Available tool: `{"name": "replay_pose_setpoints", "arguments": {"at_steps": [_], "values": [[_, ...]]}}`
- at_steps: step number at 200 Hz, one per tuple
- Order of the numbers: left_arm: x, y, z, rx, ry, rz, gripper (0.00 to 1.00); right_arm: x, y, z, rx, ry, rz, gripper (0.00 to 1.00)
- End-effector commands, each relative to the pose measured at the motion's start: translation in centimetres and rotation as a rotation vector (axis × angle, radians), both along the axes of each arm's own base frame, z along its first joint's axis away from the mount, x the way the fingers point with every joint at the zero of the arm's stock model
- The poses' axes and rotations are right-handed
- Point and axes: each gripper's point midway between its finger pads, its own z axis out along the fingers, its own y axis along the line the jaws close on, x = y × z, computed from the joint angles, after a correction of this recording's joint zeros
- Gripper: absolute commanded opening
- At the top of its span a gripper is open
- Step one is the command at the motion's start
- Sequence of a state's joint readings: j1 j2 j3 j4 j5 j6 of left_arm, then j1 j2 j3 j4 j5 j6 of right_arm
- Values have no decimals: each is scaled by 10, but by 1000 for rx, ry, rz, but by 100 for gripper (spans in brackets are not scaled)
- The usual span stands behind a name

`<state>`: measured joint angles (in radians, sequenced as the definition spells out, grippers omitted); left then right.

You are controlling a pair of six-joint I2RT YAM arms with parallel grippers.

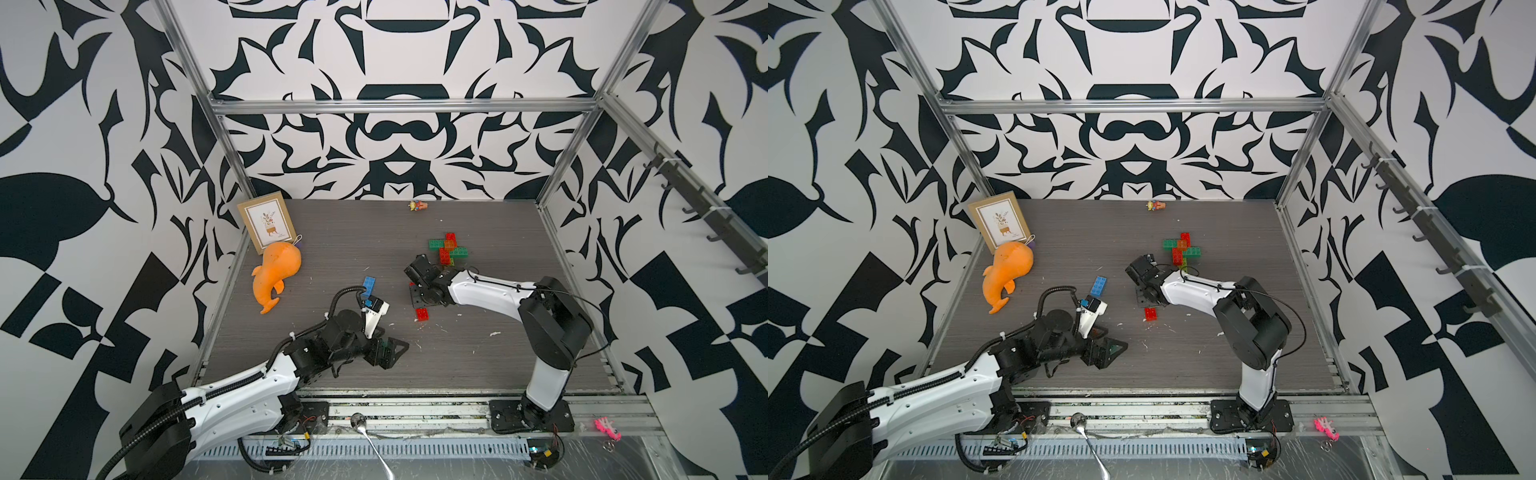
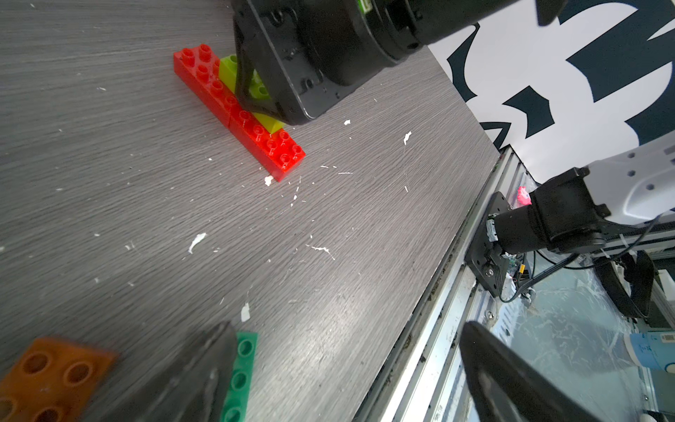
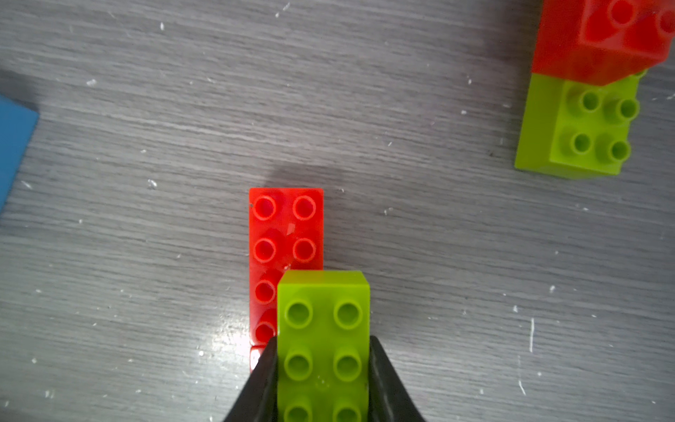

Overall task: Assemble a small pinwheel with lego
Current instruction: Assemble the lego brick with the lego brick.

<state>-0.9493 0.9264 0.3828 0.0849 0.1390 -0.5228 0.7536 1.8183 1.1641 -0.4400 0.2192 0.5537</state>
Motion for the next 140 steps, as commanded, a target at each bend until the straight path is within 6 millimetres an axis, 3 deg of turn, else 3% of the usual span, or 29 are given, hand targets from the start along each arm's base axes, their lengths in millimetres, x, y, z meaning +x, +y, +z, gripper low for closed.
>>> {"name": "replay_pose_setpoints", "arguments": {"at_steps": [1,60,140], "values": [[-1,3,-5,12,1,-2,100,-5,-5,8,-15,26,14,30],[-1,3,-5,12,2,-2,100,-8,2,20,36,21,36,48],[-1,3,-5,13,3,-3,100,-6,0,36,101,18,39,50]]}}
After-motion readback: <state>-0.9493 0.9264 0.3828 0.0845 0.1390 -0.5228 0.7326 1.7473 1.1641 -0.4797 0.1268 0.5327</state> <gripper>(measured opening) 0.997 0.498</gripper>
